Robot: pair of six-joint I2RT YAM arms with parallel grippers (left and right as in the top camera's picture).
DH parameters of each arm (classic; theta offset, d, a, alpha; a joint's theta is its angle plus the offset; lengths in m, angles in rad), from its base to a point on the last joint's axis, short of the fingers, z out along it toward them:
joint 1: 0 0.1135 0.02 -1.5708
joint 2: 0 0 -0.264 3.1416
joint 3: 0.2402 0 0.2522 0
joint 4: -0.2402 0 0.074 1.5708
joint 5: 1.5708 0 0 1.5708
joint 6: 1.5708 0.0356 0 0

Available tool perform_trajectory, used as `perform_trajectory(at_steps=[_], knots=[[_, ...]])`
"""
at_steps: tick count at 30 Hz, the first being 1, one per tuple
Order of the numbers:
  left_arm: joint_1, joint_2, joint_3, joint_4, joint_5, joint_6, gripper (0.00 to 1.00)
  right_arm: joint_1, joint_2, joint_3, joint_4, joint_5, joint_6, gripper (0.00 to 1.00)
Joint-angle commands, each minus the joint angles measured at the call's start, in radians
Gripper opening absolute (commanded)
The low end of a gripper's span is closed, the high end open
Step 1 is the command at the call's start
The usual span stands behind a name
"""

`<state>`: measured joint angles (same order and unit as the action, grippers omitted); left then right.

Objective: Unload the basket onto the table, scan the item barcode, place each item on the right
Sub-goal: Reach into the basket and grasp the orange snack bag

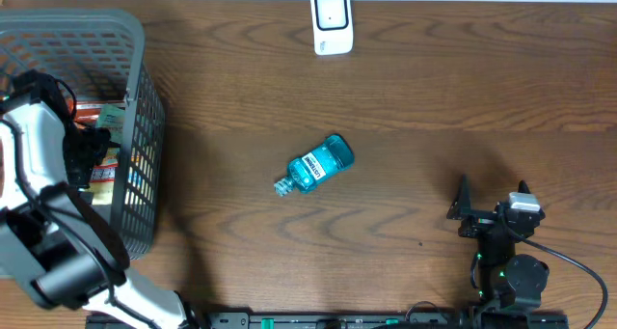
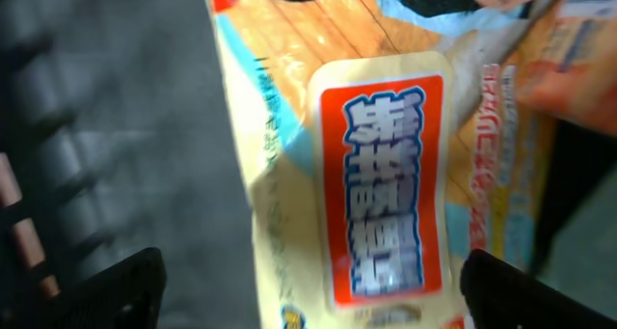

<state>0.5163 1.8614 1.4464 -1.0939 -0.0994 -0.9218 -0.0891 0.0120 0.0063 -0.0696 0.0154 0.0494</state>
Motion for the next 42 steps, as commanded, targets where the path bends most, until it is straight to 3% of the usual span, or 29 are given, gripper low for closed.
perform_trajectory(at_steps=[1, 9, 13, 18, 20, 28, 42], knots=[[0.004, 0.027, -0.023, 0.016, -0.025, -0.011, 0.95, 0.006, -0.002, -0.001, -0.003, 0.005, 0.014, 0.99], [0.004, 0.030, -0.113, 0.140, -0.043, -0.011, 0.93, 0.006, -0.002, -0.001, -0.003, 0.005, 0.014, 0.99], [0.004, 0.030, -0.154, 0.188, -0.043, -0.011, 0.85, 0.006, -0.002, -0.001, -0.003, 0.005, 0.014, 0.99], [0.004, 0.029, -0.188, 0.214, -0.043, -0.011, 0.24, 0.006, -0.002, -0.001, -0.003, 0.005, 0.014, 0.99], [0.005, 0.020, -0.188, 0.214, -0.043, -0.010, 0.08, 0.006, -0.002, -0.001, -0.003, 0.005, 0.014, 0.99], [0.004, -0.135, -0.176, 0.201, -0.043, 0.031, 0.07, 0.006, -0.002, -0.001, -0.003, 0.005, 0.014, 0.99], [0.004, -0.803, -0.151, 0.287, -0.019, 0.018, 0.07, 0.006, -0.002, -0.001, -0.003, 0.005, 0.014, 0.99]])
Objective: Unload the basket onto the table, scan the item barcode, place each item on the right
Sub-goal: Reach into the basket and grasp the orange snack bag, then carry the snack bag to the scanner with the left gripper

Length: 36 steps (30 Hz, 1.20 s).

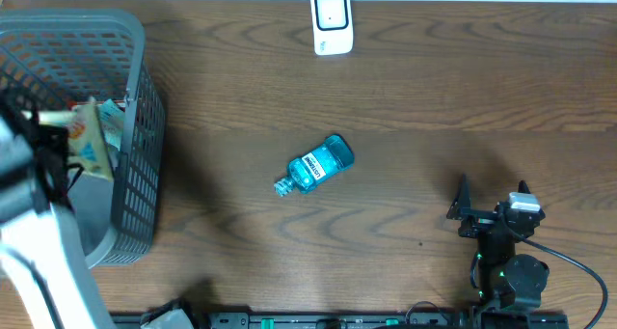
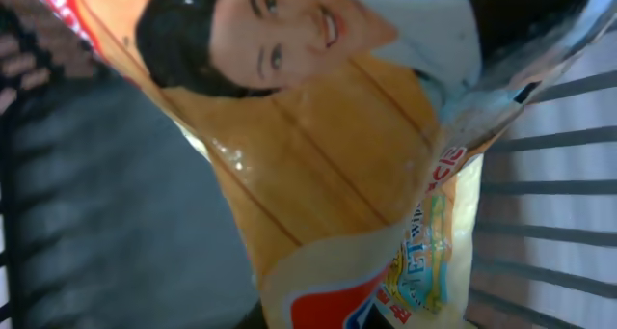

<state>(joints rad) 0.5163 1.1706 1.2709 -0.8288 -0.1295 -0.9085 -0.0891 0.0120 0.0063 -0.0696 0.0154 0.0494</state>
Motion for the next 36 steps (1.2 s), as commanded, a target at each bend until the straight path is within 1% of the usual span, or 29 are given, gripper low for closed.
perform_trajectory(at_steps=[1, 5, 7, 11, 14, 19, 22, 24, 28, 32, 35, 36], knots=[[0.004, -0.155, 0.024, 0.038, 0.037, 0.005, 0.07, 0.006, -0.002, -0.001, -0.003, 0.005, 0.014, 0.99], [0.004, -0.313, 0.024, 0.135, 0.230, 0.005, 0.07, 0.006, -0.002, -0.001, -0.003, 0.005, 0.014, 0.99], [0.002, -0.372, 0.024, 0.199, 0.364, 0.002, 0.07, 0.006, -0.002, -0.001, -0.003, 0.005, 0.014, 0.99], [-0.040, -0.406, 0.024, 0.264, 0.563, -0.059, 0.07, 0.006, -0.002, -0.001, -0.003, 0.005, 0.014, 0.99], [-0.113, -0.392, 0.024, 0.275, 0.620, -0.097, 0.08, 0.006, -0.002, -0.001, -0.003, 0.005, 0.014, 0.99], [-0.289, -0.333, 0.024, 0.305, 0.615, -0.094, 0.07, 0.006, -0.002, -0.001, -0.003, 0.005, 0.014, 0.99], [-0.431, -0.264, 0.023, 0.364, 0.612, -0.059, 0.07, 0.006, -0.002, -0.001, -0.003, 0.005, 0.014, 0.99], [-0.533, -0.208, 0.024, 0.393, 0.580, -0.032, 0.08, 0.006, -0.002, -0.001, -0.003, 0.005, 0.014, 0.99], [-0.747, -0.067, 0.024, 0.401, 0.422, 0.019, 0.07, 0.006, -0.002, -0.001, -0.003, 0.005, 0.014, 0.99], [-0.921, 0.089, 0.024, 0.410, 0.269, 0.026, 0.07, 0.006, -0.002, -0.001, -0.003, 0.005, 0.014, 0.99], [-1.023, 0.222, 0.024, 0.473, 0.196, 0.063, 0.07, 0.006, -0.002, -0.001, -0.003, 0.005, 0.014, 0.99], [-1.066, 0.295, 0.024, 0.513, 0.182, 0.063, 0.08, 0.006, -0.002, -0.001, -0.003, 0.005, 0.014, 0.99]])
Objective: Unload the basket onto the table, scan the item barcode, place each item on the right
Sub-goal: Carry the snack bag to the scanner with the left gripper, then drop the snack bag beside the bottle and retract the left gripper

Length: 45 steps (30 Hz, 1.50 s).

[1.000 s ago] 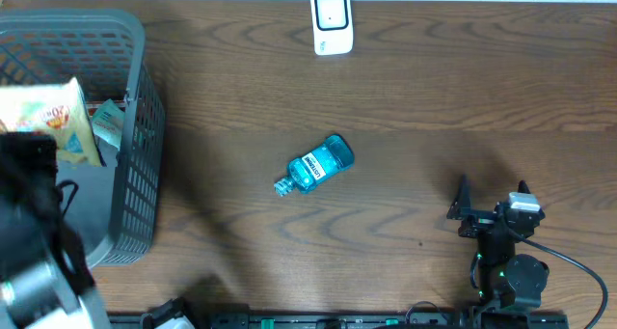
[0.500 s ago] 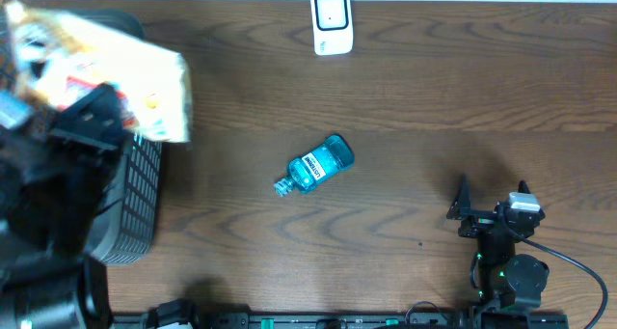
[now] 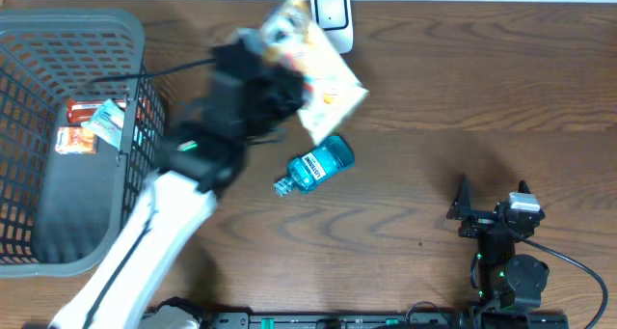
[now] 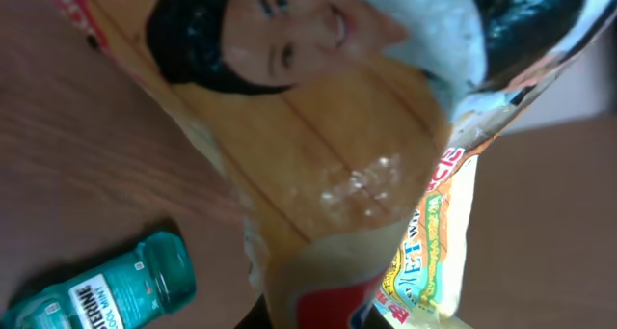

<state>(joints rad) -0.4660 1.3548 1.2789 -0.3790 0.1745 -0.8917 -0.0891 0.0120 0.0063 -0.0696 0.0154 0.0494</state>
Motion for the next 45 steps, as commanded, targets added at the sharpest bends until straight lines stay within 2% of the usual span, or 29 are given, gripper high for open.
perform_trajectory(at_steps=[1, 5, 9, 16, 17, 18, 20, 22, 23, 24, 26, 31, 36, 40, 43, 45], knots=[[-0.106, 0.156, 0.016, 0.089, -0.123, 0.046, 0.07, 0.006, -0.002, -0.001, -0.003, 0.005, 0.014, 0.99], [-0.162, 0.307, 0.016, 0.163, -0.123, 0.047, 0.07, 0.006, -0.002, -0.001, -0.003, 0.005, 0.014, 0.99], [-0.210, 0.443, 0.016, 0.235, -0.123, 0.126, 0.08, 0.006, -0.002, -0.001, -0.003, 0.005, 0.014, 0.99], [-0.262, 0.555, 0.016, 0.280, -0.124, 0.177, 0.08, 0.006, -0.002, -0.001, -0.003, 0.005, 0.014, 0.99], [-0.265, 0.559, 0.016, 0.277, -0.124, 0.177, 0.11, 0.006, -0.002, -0.001, -0.003, 0.005, 0.014, 0.99], [-0.267, 0.560, 0.016, 0.275, -0.124, 0.177, 0.23, 0.006, -0.002, -0.001, -0.003, 0.005, 0.014, 0.99], [-0.267, 0.560, 0.016, 0.269, -0.124, 0.183, 0.38, 0.006, -0.002, -0.001, -0.003, 0.005, 0.014, 0.99], [-0.266, 0.560, 0.016, 0.269, -0.124, 0.198, 0.59, 0.006, -0.002, -0.001, -0.003, 0.005, 0.014, 0.99], [-0.266, 0.558, 0.016, 0.269, -0.124, 0.203, 0.66, 0.006, -0.002, -0.001, -0.003, 0.005, 0.014, 0.99], [-0.266, 0.558, 0.016, 0.269, -0.125, 0.204, 0.72, 0.006, -0.002, -0.001, -0.003, 0.005, 0.014, 0.99], [-0.266, 0.550, 0.016, 0.268, -0.127, 0.206, 0.75, 0.006, -0.002, -0.001, -0.003, 0.005, 0.014, 0.99], [-0.264, 0.493, 0.031, 0.246, -0.131, 0.261, 0.76, 0.006, -0.002, -0.001, -0.003, 0.005, 0.014, 0.99], [-0.264, 0.340, 0.070, 0.142, -0.161, 0.369, 0.80, 0.006, -0.002, -0.001, -0.003, 0.005, 0.014, 0.99], [-0.264, 0.177, 0.119, -0.003, -0.322, 0.413, 0.81, 0.006, -0.002, -0.001, -0.003, 0.005, 0.014, 0.99], [-0.251, 0.039, 0.128, -0.058, -0.502, 0.428, 0.89, 0.006, -0.002, -0.001, -0.003, 0.005, 0.014, 0.99], [-0.229, -0.048, 0.128, -0.081, -0.609, 0.428, 0.91, 0.006, -0.002, -0.001, -0.003, 0.005, 0.014, 0.99]])
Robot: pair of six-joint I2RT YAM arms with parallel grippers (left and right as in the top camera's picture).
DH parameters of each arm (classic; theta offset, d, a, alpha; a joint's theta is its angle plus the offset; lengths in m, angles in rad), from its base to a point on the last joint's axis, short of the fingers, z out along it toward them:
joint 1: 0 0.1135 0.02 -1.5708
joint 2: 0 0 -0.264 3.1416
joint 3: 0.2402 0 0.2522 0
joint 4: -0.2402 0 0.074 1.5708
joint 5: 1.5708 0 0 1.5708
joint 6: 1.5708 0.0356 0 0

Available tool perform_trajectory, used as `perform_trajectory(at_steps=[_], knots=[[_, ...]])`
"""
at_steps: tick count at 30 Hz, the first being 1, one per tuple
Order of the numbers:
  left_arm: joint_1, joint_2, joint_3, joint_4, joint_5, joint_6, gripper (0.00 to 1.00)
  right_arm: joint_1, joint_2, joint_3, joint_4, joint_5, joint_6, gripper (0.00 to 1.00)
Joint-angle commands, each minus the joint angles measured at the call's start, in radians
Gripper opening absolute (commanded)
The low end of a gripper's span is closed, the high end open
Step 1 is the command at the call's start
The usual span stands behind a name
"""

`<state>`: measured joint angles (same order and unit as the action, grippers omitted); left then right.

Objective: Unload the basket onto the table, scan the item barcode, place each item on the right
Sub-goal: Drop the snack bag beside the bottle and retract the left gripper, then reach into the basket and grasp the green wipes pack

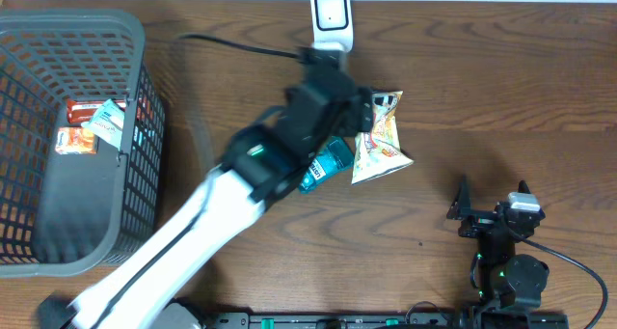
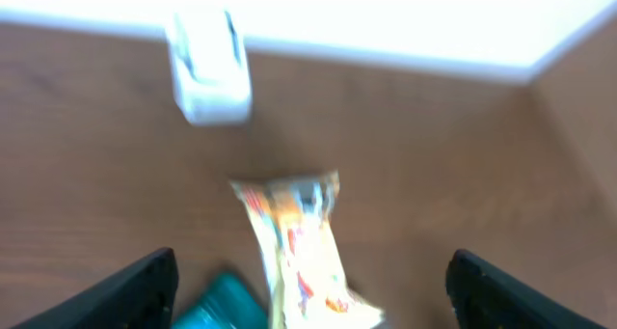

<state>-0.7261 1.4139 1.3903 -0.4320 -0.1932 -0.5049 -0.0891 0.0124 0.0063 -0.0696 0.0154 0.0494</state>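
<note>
The snack bag (image 1: 381, 136), yellow-white with colourful print, lies flat on the brown table just right of the teal mouthwash bottle (image 1: 333, 163). My left gripper (image 1: 353, 110) hovers over them, open and holding nothing. In the left wrist view the snack bag (image 2: 294, 257) lies below and between the two dark fingertips (image 2: 140, 288), with the bottle (image 2: 227, 308) at its left. The white barcode scanner (image 1: 331, 21) stands at the table's back edge; the wrist view shows the scanner (image 2: 208, 67) beyond the bag. My right gripper (image 1: 482, 211) rests at the front right.
A grey wire basket (image 1: 135, 126) stands at the far left with a few packets (image 1: 89, 124) inside. My left arm (image 1: 212, 223) stretches diagonally from the front left across the table's middle. A black cable (image 1: 241, 45) runs along the back.
The left gripper held the snack bag in the air close to the scanner. Now the gripper is open, and the bag lies on the table right of the bottle.
My left gripper was open over the snack bag inside the basket. Then it was shut on the bag, raised within the basket. Later it held the bag up near the scanner. Now the bag lies loose on the table beside the bottle. The right arm stayed put.
</note>
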Motion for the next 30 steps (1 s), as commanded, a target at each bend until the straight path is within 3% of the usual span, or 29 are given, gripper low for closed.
perform_trajectory(at_steps=[1, 11, 16, 21, 24, 30], knots=[[0.050, -0.149, 0.017, -0.038, -0.280, 0.041, 0.91, 0.006, -0.003, -0.001, -0.003, 0.005, 0.014, 0.99], [0.385, -0.441, 0.016, -0.163, -0.407, 0.040, 0.91, 0.006, -0.003, -0.001, -0.003, 0.005, 0.014, 0.99], [0.577, -0.445, 0.016, -0.230, -0.407, 0.007, 0.91, 0.006, -0.003, -0.001, -0.003, 0.005, 0.014, 0.99], [0.769, -0.354, 0.016, -0.295, -0.404, -0.157, 0.91, 0.006, -0.003, -0.001, -0.003, 0.005, 0.014, 0.99], [0.877, -0.277, 0.016, -0.305, -0.330, -0.215, 0.91, 0.006, -0.003, -0.001, -0.003, 0.005, 0.014, 0.99], [1.035, -0.124, 0.016, -0.324, -0.062, -0.215, 0.91, 0.006, -0.003, -0.001, -0.003, 0.005, 0.014, 0.99]])
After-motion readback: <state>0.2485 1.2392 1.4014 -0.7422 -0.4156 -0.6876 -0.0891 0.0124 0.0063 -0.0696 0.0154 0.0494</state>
